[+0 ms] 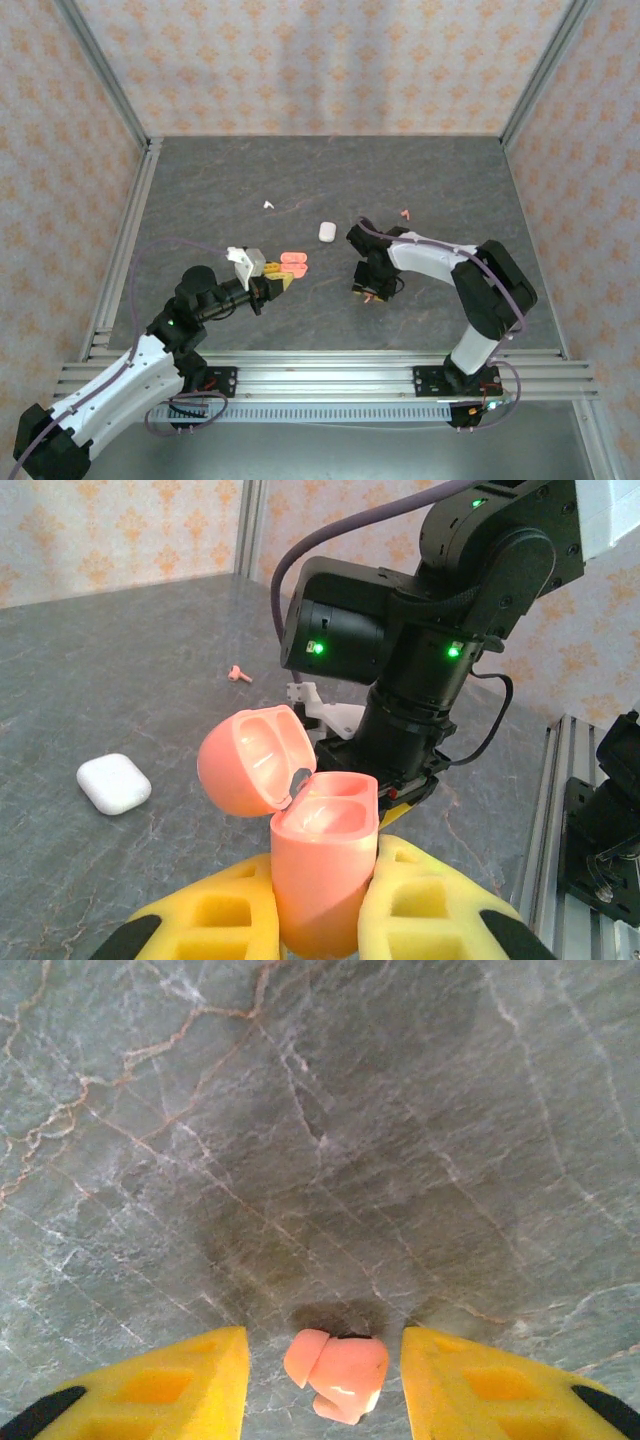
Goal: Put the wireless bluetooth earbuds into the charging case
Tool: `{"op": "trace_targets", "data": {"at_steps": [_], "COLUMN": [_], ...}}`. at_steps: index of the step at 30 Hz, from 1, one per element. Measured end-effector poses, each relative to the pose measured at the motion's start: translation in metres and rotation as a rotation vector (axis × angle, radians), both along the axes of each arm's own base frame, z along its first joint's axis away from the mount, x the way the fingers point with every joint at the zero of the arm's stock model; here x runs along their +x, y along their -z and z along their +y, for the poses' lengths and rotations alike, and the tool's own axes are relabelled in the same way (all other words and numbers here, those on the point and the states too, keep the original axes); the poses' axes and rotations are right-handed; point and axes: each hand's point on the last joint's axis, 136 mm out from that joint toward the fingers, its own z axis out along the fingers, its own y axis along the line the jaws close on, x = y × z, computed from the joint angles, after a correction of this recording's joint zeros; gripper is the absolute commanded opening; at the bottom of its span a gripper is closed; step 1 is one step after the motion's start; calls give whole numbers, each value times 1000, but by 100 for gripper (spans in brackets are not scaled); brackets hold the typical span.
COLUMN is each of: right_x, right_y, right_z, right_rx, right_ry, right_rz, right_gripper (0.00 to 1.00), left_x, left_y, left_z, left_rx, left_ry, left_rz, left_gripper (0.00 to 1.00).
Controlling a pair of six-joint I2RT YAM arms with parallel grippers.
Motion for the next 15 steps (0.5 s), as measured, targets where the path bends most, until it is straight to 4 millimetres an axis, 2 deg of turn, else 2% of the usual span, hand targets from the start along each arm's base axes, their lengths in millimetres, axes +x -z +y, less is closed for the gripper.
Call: {"op": "trace_targets", "data": {"at_steps": [6, 15], "right_x": [-3, -1], "right_y": [2, -1], "right_z": [-6, -8], "right_rx": [-31, -42], "right_ry": [-9, -55], "right_rz": [9, -4], "right_gripper": [26, 17], "left_x": [0, 1], "left_y": [1, -4], "left_z": [0, 0], "left_rx": [1, 10], "left_ry": [0, -5], "left_rz": [2, 15], "left_gripper": [0, 0]}}
